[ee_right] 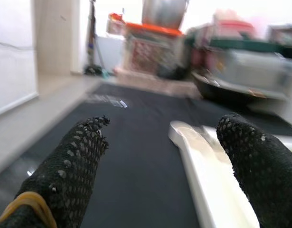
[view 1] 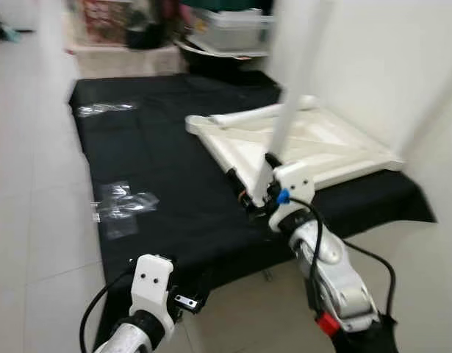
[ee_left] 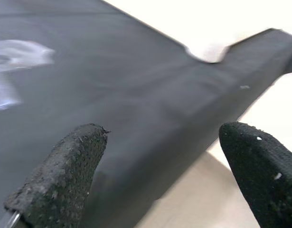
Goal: Building children table
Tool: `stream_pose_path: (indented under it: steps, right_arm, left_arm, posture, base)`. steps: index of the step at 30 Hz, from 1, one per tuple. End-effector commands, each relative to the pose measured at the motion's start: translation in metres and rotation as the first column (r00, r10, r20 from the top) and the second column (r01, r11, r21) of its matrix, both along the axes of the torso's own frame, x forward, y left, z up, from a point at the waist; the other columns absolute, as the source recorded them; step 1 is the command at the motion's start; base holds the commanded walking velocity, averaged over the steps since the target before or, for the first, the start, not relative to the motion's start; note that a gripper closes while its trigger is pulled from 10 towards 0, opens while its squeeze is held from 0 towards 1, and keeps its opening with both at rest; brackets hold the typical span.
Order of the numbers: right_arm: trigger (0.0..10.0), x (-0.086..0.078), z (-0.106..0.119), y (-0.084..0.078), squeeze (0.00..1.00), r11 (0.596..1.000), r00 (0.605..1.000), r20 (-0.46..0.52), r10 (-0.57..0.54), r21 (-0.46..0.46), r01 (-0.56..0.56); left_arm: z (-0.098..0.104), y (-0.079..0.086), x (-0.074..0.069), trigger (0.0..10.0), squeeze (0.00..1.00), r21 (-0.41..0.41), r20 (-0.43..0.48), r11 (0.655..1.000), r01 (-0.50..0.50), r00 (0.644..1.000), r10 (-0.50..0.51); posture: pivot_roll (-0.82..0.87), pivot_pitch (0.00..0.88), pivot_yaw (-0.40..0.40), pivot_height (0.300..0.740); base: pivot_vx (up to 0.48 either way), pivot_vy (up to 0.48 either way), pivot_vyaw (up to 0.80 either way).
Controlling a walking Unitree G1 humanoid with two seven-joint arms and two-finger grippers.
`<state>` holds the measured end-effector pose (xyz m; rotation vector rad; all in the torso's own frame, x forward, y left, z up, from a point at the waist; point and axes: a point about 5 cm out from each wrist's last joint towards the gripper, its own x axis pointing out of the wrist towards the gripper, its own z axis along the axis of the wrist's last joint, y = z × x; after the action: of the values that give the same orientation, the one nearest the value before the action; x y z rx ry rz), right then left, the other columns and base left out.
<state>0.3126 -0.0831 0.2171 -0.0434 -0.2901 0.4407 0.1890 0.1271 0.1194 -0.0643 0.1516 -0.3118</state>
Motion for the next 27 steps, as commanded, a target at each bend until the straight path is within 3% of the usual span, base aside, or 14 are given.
stream_pose_path:
  steps: [1, 5, 7, 8, 10, 14, 19, 27]
  right_arm:
    - [10.0, 0.004, -0.003, -0.006, 0.0, 0.999, 0.999, -0.018, -0.03, -0.026, 0.03]
    - [10.0, 0.022, 0.006, 0.01, 0.0, 0.997, 1.0, -0.025, 0.015, -0.073, -0.016]
    - [10.0, 0.04, 0.001, 0.018, 0.0, 0.99, 0.995, -0.098, -0.014, -0.139, 0.0]
    - [10.0, 0.04, 0.001, 0.018, 0.0, 0.99, 0.995, -0.098, -0.014, -0.139, 0.0]
    - [10.0, 0.059, -0.008, 0.022, 0.0, 0.974, 0.979, -0.192, -0.068, -0.225, 0.023]
    - [10.0, 0.078, -0.018, 0.022, 0.0, 0.946, 0.95, -0.278, -0.142, -0.32, 0.048]
    - [10.0, 0.088, -0.026, 0.02, 0.0, 0.927, 0.914, -0.346, -0.21, -0.368, 0.074]
    - [10.0, 0.097, -0.028, 0.01, 0.0, 0.898, 0.869, -0.371, -0.329, -0.409, 0.165]
  left_arm:
    - [0.001, -0.004, -0.002, 10.0, 0.0, -0.01, -0.005, 1.0, 0.013, 1.0, -0.013]
    - [0.001, -0.004, -0.003, 10.0, 0.0, -0.018, -0.01, 1.0, -0.004, 1.0, 0.004]
    - [0.002, -0.005, -0.005, 10.0, 0.0, -0.019, -0.012, 1.0, -0.003, 1.0, 0.003]
    - [0.002, -0.005, -0.005, 10.0, 0.0, -0.019, -0.012, 1.0, -0.003, 1.0, 0.003]
    - [0.003, -0.005, -0.005, 10.0, 0.0, -0.017, -0.01, 1.0, -0.015, 1.0, 0.015]
    - [0.005, -0.004, -0.006, 10.0, 0.0, -0.012, -0.009, 0.999, -0.036, 0.999, 0.036]
    - [0.006, -0.004, -0.008, 10.0, 0.0, -0.013, -0.014, 0.999, -0.048, 0.999, 0.047]
    - [0.015, -0.008, -0.019, 10.0, 0.0, -0.019, -0.012, 0.999, -0.04, 0.999, 0.04]
  posture:
    - [0.12, 0.091, -0.168, 0.74]
    - [0.13, 0.099, -0.173, 0.74]
    - [0.13, 0.1, -0.179, 0.74]
    - [0.13, 0.1, -0.179, 0.74]
    - [0.14, 0.102, -0.187, 0.74]
    - [0.14, 0.109, -0.19, 0.74]
    - [0.14, 0.125, -0.194, 0.74]
    - [0.15, 0.198, -0.209, 0.74]
  base:
    - [0.0, 0.0, 0.0]
    - [0.0, 0.0, 0.0]
    - [0.0, 0.0, 0.0]
    - [0.0, 0.0, 0.0]
    - [0.0, 0.0, 0.0]
    - [0.0, 0.0, 0.0]
    - [0.0, 0.0, 0.0]
    - [0.0, 0.0, 0.0]
